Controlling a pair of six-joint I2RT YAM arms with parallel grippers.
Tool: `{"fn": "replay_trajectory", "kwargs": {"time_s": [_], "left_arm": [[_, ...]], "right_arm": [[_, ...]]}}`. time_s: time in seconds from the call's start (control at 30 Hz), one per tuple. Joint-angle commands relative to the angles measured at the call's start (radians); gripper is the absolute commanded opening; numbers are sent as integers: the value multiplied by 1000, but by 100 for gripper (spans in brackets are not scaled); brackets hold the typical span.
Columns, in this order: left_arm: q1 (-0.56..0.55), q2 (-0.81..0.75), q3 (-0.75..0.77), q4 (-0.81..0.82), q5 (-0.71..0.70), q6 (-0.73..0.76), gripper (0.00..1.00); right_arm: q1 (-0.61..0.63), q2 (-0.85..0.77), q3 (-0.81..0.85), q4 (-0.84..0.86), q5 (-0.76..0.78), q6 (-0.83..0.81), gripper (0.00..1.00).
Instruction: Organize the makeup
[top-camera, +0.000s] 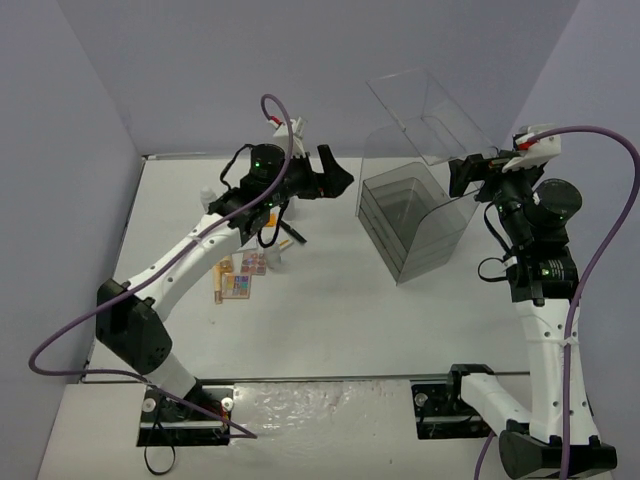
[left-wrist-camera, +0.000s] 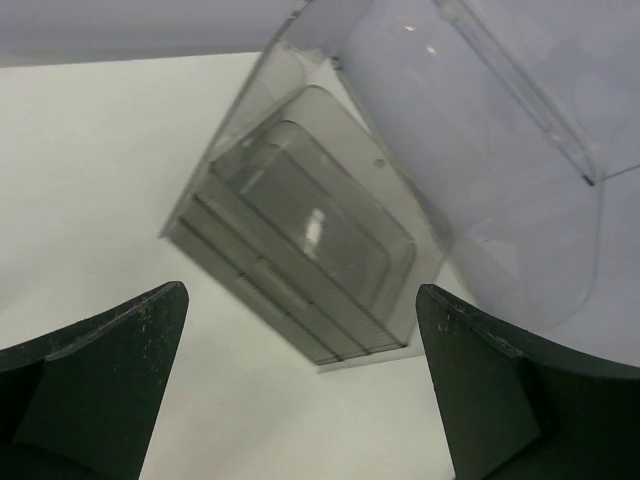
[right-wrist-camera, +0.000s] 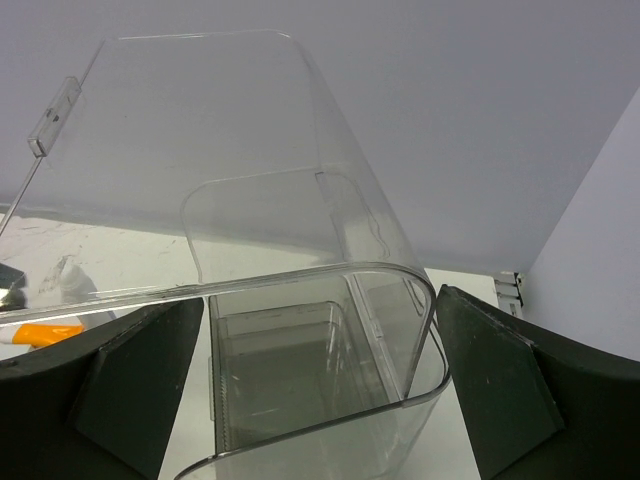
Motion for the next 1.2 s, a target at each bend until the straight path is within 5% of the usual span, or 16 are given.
{"fn": "replay_trajectory", "kwargs": {"time_s": [0.0,0.47,1.17], "left_arm": [[61,-121,-44,-81,-186,252,97],[193,-19,-192,159,-267,440,97],[209,222,-127,291,-282,486,91]], "right_arm": [[6,13,35,150,1,35,100],[6,6,22,154,-11,40,100],[6,9,12,153,-34,49,100]]}}
